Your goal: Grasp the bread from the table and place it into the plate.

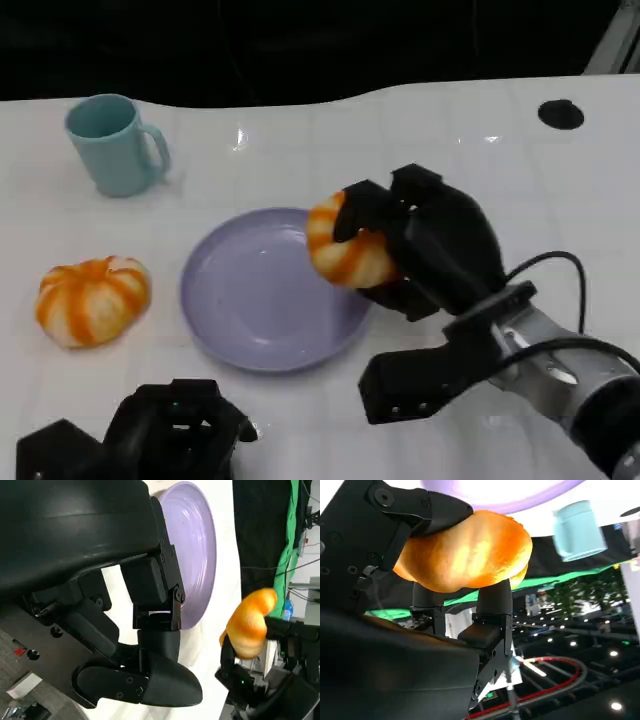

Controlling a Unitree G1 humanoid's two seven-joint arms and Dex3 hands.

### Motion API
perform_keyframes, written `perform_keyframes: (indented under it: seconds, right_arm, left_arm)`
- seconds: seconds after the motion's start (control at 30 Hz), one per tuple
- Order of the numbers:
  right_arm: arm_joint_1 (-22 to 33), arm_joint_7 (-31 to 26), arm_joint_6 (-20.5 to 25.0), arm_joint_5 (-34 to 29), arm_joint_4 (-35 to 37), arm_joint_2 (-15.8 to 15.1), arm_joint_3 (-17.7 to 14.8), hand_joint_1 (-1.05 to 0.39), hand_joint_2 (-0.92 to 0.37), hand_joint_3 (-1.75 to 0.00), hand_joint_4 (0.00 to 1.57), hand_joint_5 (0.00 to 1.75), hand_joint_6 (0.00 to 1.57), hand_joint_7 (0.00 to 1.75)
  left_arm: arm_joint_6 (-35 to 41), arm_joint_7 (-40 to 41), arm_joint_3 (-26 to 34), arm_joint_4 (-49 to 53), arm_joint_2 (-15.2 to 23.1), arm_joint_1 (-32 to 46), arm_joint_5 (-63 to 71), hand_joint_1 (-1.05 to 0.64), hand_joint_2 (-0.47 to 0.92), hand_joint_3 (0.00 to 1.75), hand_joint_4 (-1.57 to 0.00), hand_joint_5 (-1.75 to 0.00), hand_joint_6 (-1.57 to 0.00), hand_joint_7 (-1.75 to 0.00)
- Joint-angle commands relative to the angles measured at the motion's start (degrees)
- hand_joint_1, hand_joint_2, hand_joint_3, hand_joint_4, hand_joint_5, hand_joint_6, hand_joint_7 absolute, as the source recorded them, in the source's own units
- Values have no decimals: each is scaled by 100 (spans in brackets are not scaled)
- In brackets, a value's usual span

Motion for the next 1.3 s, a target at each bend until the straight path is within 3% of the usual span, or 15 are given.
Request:
perform_keyframes:
  seconds: [0.03, 0.23, 0.3, 0.37, 0.47, 0.53, 0.6, 0.63, 0.7, 0.8, 0.9, 1.0, 1.3]
  right_arm:
    - [-263, 51, 47, -14, 202, 191, 61, -16, -25, -128, 100, 175, 77, 175]
    - [-490, 160, 30, 23, 530, 552, 120, -20, -35, -107, 97, 175, 71, 169]
    - [-562, 191, 3, 38, 641, 658, 135, -19, -38, -101, 95, 175, 73, 150]
    - [-619, 198, 15, 42, 754, 751, 149, -20, -37, -103, 93, 175, 70, 165]
    - [-720, 163, 6, 52, 953, 892, 167, -22, -40, -104, 92, 175, 70, 162]
    - [-782, 155, 77, 2, 1040, 948, 216, -23, -42, -101, 91, 175, 78, 144]
    - [-819, 319, 116, 30, 1092, 983, 246, -25, -50, -77, 86, 171, 94, 97]
    - [-829, 410, 131, 49, 1107, 994, 254, -29, -64, -52, 86, 133, 99, 63]
    - [-849, 571, 222, 28, 1124, 1004, 291, -31, -80, -23, 86, 99, 105, 26]
    - [-873, 979, 452, -21, 1092, 1001, 377, -43, -90, -12, 62, 43, 79, 3]
    - [-849, 1342, 562, 7, 984, 968, 410, -61, -92, -20, 41, 26, 56, 0]
    - [-810, 1609, 653, 12, 855, 920, 439, -71, -92, -29, 27, 19, 42, 0]
    - [-495, 2224, 755, 150, 139, 699, 397, -77, -92, -35, 20, 19, 31, 0]
  left_arm:
    - [-46, 56, 8, -41, 64, 73, 31, -105, 58, 60, -157, -123, -142, -74]
    - [-19, 115, -16, -70, 57, 91, 95, -105, 59, 61, -157, -124, -143, -75]
    - [-17, 122, -23, -74, 51, 94, 91, -105, 59, 61, -157, -124, -143, -75]
    - [-27, 93, -22, -51, 45, 85, 55, -105, 59, 61, -157, -124, -143, -76]
    - [18, 116, -37, -77, 49, 86, 68, -105, 58, 60, -157, -124, -143, -76]
    - [19, 122, -44, -79, 53, 85, 77, -105, 58, 60, -157, -124, -143, -76]
    - [-11, 108, -46, -59, 54, 79, 70, -105, 58, 59, -157, -124, -143, -76]
    - [-23, 103, -48, -52, 54, 77, 69, -105, 58, 59, -157, -124, -142, -75]
    - [-63, 87, -45, -25, 48, 69, 57, -105, 59, 59, -157, -125, -142, -75]
    - [-105, 62, -37, 17, 39, 48, 30, -105, 59, 58, -157, -124, -142, -75]
    - [-94, 91, -52, -1, 46, 46, 64, -105, 59, 58, -157, -124, -142, -75]
    - [-95, 97, -53, 9, 49, 34, 74, -105, 59, 58, -157, -124, -142, -75]
    - [-97, 130, -69, -9, 53, 41, 114, -105, 60, 57, -157, -123, -143, -75]
